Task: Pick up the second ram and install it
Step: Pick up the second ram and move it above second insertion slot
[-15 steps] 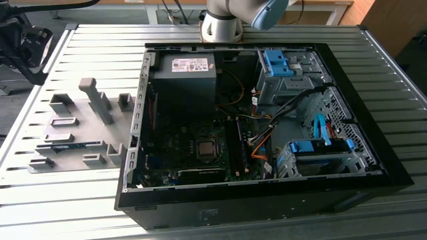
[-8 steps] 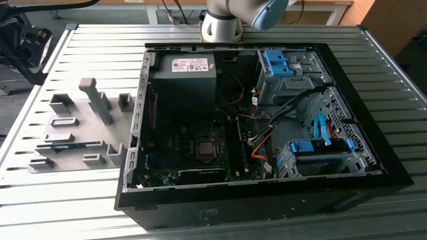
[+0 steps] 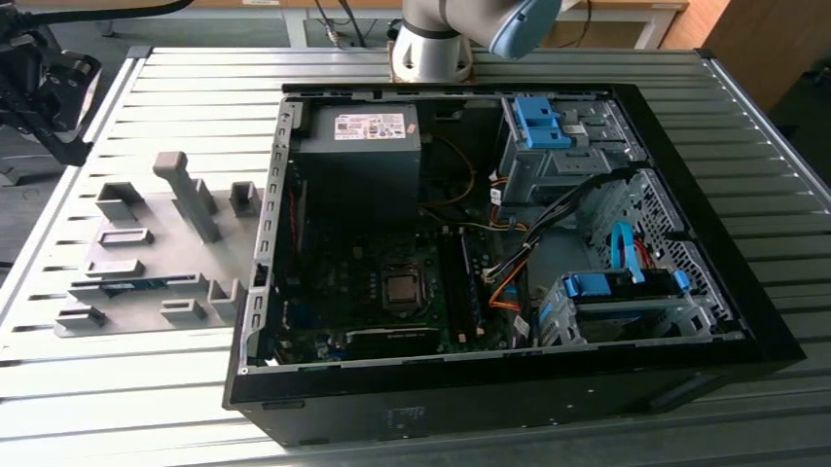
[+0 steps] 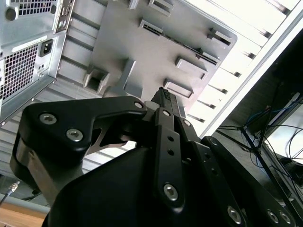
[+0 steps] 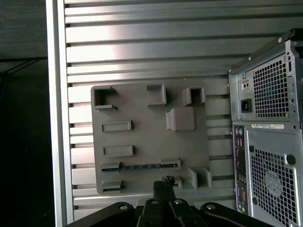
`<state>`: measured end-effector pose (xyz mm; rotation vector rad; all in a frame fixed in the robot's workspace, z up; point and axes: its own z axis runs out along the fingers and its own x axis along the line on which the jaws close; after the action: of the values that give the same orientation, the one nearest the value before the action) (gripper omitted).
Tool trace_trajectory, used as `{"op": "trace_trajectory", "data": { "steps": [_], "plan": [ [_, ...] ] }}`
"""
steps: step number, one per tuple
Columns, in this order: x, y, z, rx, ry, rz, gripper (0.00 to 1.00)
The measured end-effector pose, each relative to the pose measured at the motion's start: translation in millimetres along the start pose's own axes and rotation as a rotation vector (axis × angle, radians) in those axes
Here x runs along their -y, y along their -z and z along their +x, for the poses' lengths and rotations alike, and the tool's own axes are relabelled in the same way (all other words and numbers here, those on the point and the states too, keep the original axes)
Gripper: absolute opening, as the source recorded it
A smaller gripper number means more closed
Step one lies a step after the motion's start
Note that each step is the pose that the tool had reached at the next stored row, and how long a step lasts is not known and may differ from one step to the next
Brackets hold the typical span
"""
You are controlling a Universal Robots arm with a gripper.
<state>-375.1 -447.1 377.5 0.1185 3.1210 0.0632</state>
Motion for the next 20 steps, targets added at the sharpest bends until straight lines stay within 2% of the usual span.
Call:
{"op": "trace_trajectory", "data": {
  "steps": [2,9,20],
  "plan": [
    [0.0,-0.1,0.1,-0.0003,0.006,-0.0001,0.11],
    [0.3,-0.6,1.2,-0.004,0.099,-0.0016,0.11],
    [1.0,-1.4,4.1,-0.0084,0.202,-0.0032,0.11]
  ]
}}
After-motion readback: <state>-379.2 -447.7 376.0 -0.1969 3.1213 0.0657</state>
